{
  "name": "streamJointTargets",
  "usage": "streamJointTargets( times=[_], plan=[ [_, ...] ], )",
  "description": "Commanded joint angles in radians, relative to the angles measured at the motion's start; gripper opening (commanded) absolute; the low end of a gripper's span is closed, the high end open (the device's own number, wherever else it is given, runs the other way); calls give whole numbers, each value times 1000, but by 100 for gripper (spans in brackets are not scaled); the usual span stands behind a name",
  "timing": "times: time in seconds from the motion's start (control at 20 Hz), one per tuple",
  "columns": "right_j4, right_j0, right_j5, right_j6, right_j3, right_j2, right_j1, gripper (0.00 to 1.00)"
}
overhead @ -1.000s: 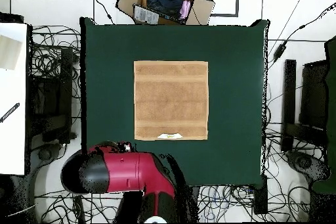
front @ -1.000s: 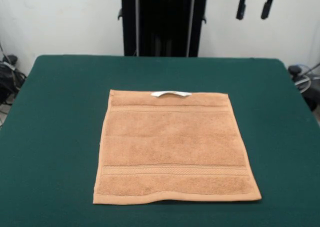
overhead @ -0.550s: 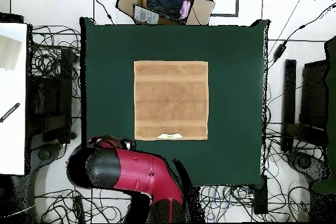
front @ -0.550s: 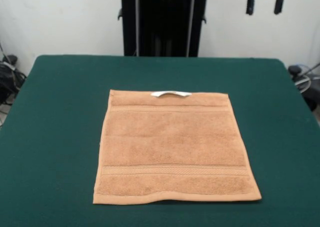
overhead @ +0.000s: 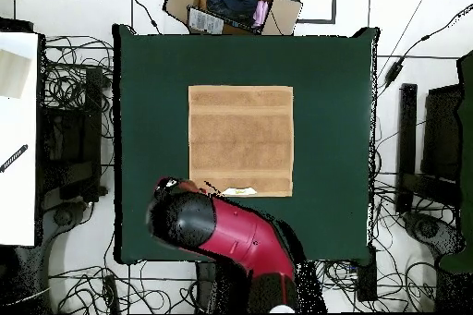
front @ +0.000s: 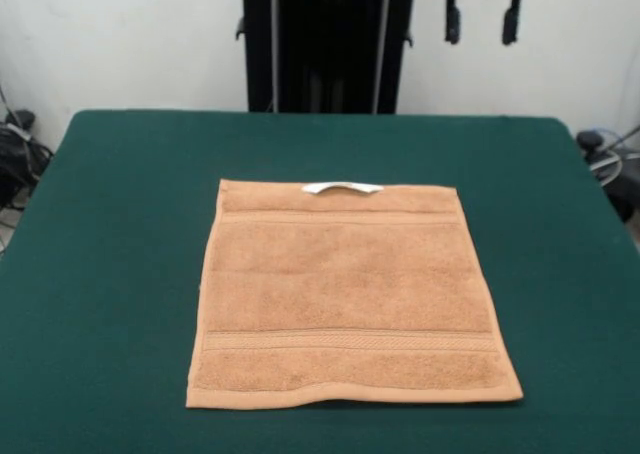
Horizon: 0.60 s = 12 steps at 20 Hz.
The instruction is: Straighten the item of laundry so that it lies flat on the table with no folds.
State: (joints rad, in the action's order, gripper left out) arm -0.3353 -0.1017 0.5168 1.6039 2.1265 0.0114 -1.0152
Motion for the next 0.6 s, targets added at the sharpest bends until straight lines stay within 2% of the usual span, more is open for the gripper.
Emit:
streamJointTargets(
  times=[0.05,0.3,0.6],
  plan=[
    [-37,-54,-132,150,20,-110,147,100],
    [-55,-57,-163,171,-18,-138,206,100],
    [-66,-102,-270,153,-93,-217,354,100]
  ],
)
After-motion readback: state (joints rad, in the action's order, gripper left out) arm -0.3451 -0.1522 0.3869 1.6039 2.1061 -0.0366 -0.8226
